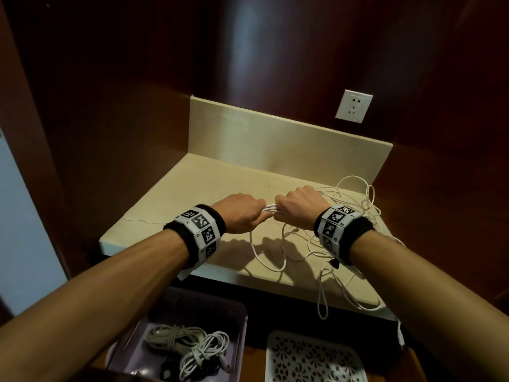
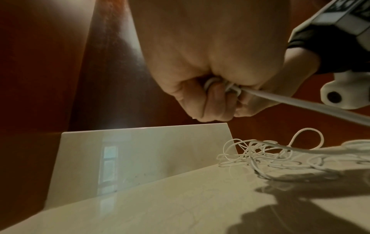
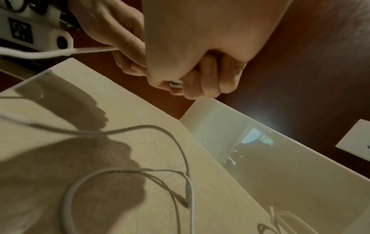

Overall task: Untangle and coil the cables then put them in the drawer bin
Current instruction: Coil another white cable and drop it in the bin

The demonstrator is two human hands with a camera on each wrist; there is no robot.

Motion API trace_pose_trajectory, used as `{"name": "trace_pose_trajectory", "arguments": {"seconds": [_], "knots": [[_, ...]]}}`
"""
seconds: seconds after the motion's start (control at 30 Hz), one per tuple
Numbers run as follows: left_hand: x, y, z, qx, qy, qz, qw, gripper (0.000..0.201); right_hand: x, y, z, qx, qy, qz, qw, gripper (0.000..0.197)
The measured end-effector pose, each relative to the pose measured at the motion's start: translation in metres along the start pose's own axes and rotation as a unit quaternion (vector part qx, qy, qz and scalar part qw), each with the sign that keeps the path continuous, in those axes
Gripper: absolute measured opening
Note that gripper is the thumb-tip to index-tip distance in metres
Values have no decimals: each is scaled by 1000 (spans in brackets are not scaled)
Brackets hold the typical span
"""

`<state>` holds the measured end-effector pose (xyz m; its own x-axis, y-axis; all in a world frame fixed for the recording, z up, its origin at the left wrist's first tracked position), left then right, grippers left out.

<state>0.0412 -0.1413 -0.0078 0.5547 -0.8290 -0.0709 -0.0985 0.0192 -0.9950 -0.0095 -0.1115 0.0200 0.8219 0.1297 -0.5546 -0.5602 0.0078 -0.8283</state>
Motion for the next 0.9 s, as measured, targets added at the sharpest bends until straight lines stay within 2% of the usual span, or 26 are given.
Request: {"name": "trace_pose_trajectory", "arguments": {"seconds": [0.1,0.23,0.3,0.37,0.47,0.57,0.7,0.83,0.9], "knots": [[-2,3,0,13,6,-28,1000,41,-1,3,-1,1,18,-9,1000,35],[0,5,1,23,4,-46,999,38,1,5,-2,4,31,-42,999,31],[3,5,0,23,12,-14,1000,35,3,6,-3,15,23,-37,999,33],[7,4,1,28,23,64,997,34,2,6,-3,17,18,-32,999,35],[14,5,3,51,8,130,990,43,-4,7,-2,21,21,-32,999,36],[16,9,4,68,-3,94,993,39,-3,4,-6,24,9,-21,999,35],[20,7,3,50,-6,33,998,34,-4,1,-10,13,11,-34,999,33],[25,2,2,20,-11,34,999,33,-8,2,-13,1,40,-82,996,32],[27,1,0,14,-17,37,999,32,-13,4,-14,-22,71,-146,986,30]]}}
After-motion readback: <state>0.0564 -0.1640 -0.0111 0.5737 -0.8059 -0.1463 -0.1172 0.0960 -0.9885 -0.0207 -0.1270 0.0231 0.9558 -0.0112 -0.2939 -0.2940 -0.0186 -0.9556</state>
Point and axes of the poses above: each hand's wrist, its own z-axis away from the middle knuckle, its own y-axis out of the palm, x = y × z, the point moved 10 cm from there along -z, towards the middle knuckle, and after that the axes turned 10 degrees about -y, right-handed, at the moved point
